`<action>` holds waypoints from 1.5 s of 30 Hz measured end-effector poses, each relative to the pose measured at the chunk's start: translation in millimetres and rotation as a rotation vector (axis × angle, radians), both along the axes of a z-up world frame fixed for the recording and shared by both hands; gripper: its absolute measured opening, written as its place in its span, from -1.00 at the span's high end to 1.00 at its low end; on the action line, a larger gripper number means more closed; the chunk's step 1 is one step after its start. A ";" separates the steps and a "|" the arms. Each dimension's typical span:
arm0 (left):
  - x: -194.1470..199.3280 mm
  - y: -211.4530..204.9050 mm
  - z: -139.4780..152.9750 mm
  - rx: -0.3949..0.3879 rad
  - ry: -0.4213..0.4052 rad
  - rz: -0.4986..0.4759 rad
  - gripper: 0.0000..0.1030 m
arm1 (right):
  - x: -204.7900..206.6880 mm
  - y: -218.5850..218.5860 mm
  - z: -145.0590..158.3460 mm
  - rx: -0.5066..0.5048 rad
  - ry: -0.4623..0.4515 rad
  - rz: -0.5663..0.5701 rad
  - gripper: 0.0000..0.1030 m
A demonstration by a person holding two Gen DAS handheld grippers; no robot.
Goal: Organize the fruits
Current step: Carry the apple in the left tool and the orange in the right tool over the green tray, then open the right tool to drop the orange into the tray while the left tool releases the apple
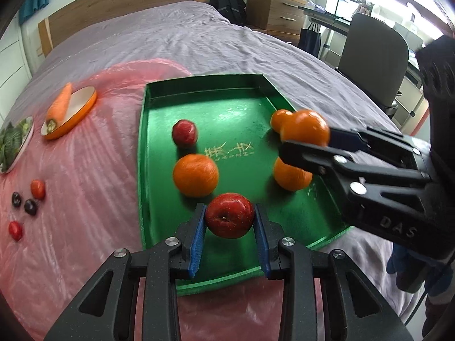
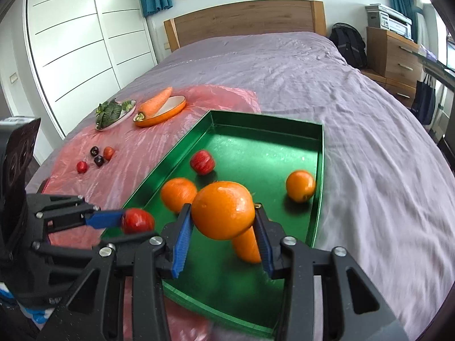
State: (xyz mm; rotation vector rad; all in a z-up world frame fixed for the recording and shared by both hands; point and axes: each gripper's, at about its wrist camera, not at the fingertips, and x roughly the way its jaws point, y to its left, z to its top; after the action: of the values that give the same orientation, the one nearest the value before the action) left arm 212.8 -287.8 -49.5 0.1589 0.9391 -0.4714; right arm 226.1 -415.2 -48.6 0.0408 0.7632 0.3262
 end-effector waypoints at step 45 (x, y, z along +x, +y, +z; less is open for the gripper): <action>58.0 -62.7 -25.8 0.067 -0.038 -0.077 0.18 | 129.8 -7.5 -45.8 -0.215 0.154 -0.024 -0.82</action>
State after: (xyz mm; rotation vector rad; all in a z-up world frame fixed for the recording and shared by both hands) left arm 270.8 -350.5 -75.3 0.2647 0.9142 -0.5060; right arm 355.9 -422.7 -94.4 -0.1291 0.9465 0.2186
